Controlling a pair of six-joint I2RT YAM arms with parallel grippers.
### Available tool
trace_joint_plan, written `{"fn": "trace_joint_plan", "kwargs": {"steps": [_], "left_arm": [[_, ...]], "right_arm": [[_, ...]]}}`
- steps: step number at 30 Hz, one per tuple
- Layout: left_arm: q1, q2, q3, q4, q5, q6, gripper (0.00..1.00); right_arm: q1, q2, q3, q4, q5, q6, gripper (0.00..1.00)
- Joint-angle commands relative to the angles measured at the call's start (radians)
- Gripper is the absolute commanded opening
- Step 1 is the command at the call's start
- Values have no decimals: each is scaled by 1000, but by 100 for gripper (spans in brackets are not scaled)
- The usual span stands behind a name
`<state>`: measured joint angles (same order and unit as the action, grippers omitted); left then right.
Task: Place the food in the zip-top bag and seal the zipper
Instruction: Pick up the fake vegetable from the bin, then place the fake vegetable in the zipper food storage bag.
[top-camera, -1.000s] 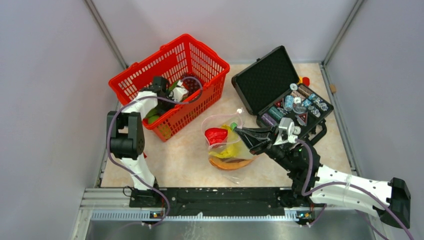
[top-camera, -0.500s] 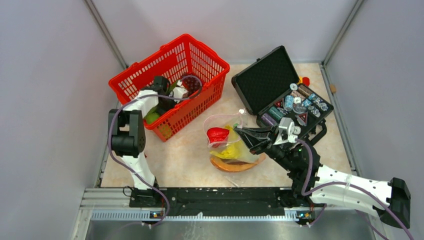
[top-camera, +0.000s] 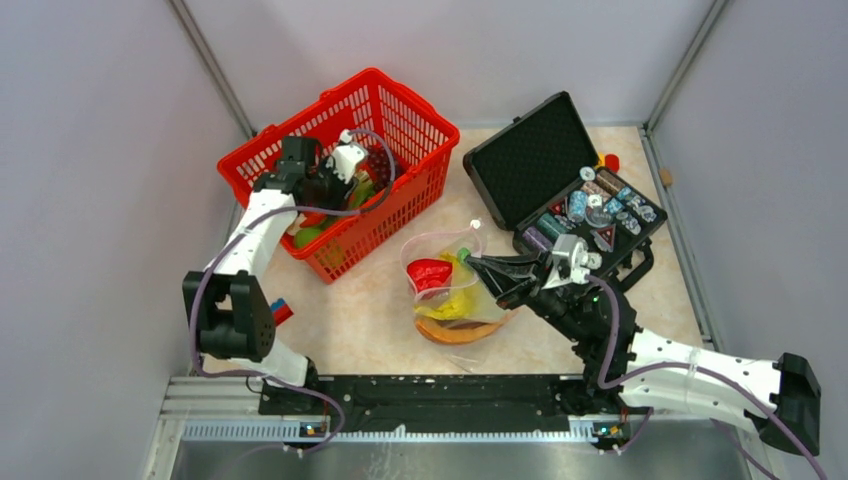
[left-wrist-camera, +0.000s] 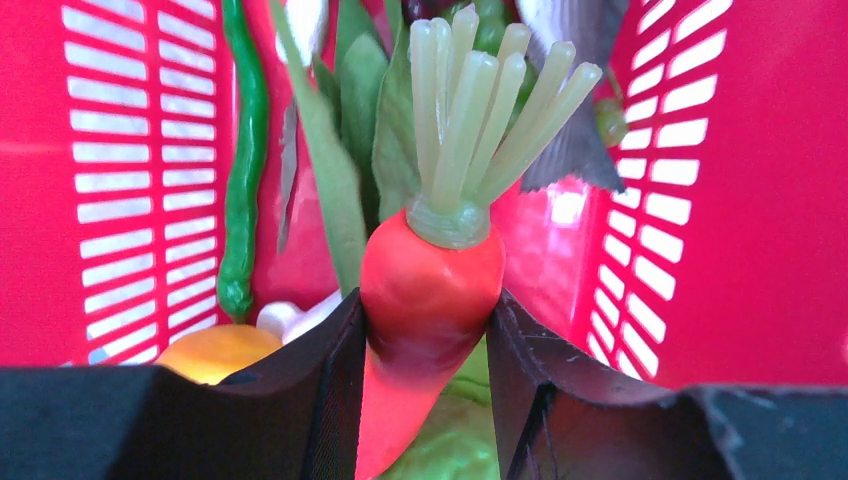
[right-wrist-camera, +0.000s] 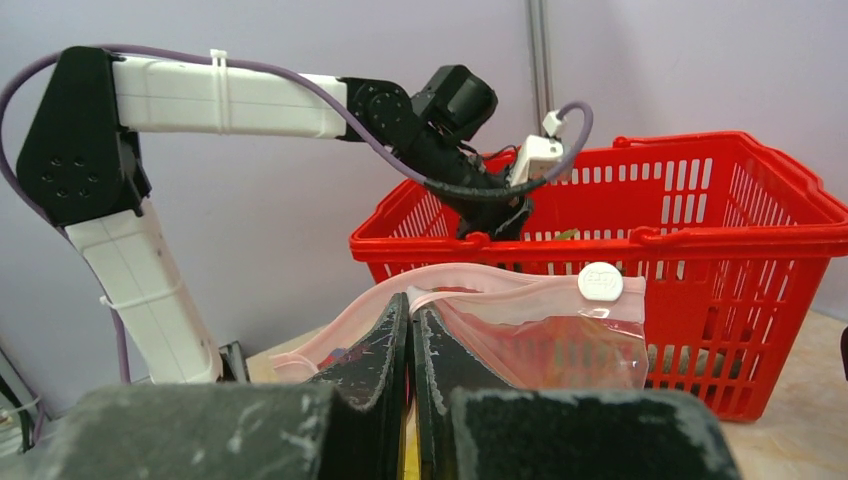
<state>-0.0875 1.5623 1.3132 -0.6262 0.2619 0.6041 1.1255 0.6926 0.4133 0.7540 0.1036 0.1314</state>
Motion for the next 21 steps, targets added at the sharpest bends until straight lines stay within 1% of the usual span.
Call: {"fn": "trace_joint_plan", "kwargs": {"steps": [1, 3, 4, 5, 7, 15, 18, 19, 21], "left_arm": [[-1, -74, -33, 128, 151, -96, 24], [0, -112, -54, 186, 242, -151, 25], [0, -136, -69, 246, 290, -189, 25], [0, -160, -85, 290, 308, -229, 25], [0, -208, -105, 365, 321, -294, 25], [2, -371, -149, 528, 316, -434, 26], [2, -422, -168, 594, 323, -521, 29], [2, -436, -169, 610, 343, -556, 30], [2, -458, -160, 642, 431, -618, 31]], "right_arm": [[7, 1, 67, 86, -8, 11, 0], [7, 2, 67, 80, -8, 13, 0], [7, 1, 69, 78, -6, 14, 0], [8, 1, 69, 75, -2, 14, 0], [6, -1, 72, 67, -1, 12, 0], [6, 0, 67, 76, 5, 7, 0], [7, 1, 67, 74, 7, 7, 0], [7, 1, 65, 72, 12, 6, 0], [7, 2, 64, 74, 18, 6, 0]]}}
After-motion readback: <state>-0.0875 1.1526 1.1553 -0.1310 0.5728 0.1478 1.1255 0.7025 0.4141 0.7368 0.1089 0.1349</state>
